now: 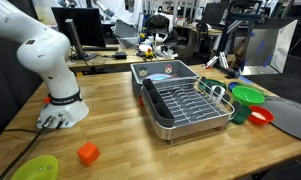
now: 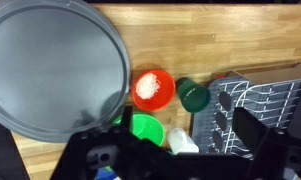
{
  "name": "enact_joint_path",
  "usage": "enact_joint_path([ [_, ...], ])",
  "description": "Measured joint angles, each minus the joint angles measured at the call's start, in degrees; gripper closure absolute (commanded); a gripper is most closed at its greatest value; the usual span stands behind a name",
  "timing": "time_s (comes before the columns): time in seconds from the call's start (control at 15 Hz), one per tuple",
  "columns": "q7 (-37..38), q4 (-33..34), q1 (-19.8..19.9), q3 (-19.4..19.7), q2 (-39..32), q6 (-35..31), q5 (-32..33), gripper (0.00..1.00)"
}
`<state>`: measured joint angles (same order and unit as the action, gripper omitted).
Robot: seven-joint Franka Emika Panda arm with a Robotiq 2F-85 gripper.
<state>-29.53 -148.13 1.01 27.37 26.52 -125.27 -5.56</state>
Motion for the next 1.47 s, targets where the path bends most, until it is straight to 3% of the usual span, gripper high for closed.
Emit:
enact_joint_path([
  [0.53,0.0,0.0,0.0,0.0,0.0,0.0,0.0,0.0],
  [0.73,0.0,0.0,-0.2,-1.2,-0.9,-0.3,-3.8,0.0],
  [1.07,-0.1,0.2,-2.0,-4.1,-9.3,-6.7,-12.1,0.0],
  [1.47,0.8,1.7,-0.9,-7.8,-22.4,-14.7,-13.3,0.0],
])
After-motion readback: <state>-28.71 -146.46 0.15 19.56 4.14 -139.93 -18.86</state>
